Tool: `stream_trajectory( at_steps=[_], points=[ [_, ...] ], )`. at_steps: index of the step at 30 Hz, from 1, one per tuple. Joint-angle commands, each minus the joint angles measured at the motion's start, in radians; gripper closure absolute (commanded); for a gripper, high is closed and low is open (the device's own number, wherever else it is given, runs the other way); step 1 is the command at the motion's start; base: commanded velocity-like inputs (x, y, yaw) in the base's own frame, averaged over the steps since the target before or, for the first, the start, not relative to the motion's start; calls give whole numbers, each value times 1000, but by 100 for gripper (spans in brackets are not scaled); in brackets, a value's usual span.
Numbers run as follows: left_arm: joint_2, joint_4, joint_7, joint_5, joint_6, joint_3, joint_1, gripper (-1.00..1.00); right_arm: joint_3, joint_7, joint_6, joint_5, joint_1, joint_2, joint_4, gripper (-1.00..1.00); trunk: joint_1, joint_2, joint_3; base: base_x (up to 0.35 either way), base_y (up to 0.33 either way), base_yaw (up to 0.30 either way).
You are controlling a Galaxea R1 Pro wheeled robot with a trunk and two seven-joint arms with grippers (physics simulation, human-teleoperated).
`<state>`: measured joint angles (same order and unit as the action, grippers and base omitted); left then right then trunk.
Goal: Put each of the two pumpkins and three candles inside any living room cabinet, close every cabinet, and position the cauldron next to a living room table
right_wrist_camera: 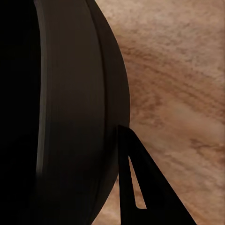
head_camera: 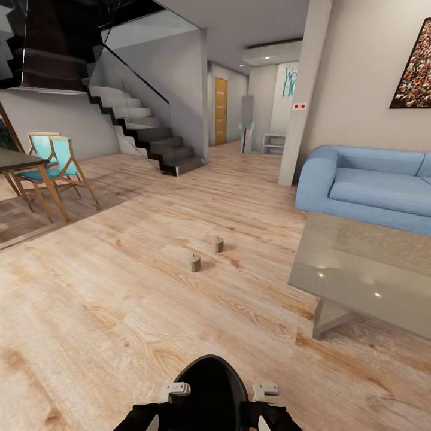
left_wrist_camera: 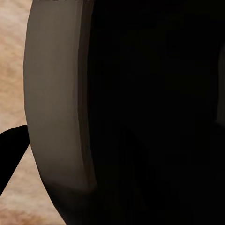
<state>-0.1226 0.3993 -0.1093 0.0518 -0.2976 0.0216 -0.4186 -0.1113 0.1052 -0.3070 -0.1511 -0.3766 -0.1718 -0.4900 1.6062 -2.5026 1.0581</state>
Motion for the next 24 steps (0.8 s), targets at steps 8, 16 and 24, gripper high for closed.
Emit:
stream_trajectory(
  at_steps=[8,16,24],
  points=[
    [17,4,7,-15,-4,0,0,100,-10,8,-4,-15,-1,2,-2,100,0,0,1,0,0,0],
    [16,6,7,-15,-4,0,0,100,-10,8,-4,-15,-1,2,-2,100,0,0,1,0,0,0],
    [15,7,10,-14,-4,0,0,100,-10,8,-4,-15,-1,2,-2,100,-1,0,-3,0,0,0]
  ],
)
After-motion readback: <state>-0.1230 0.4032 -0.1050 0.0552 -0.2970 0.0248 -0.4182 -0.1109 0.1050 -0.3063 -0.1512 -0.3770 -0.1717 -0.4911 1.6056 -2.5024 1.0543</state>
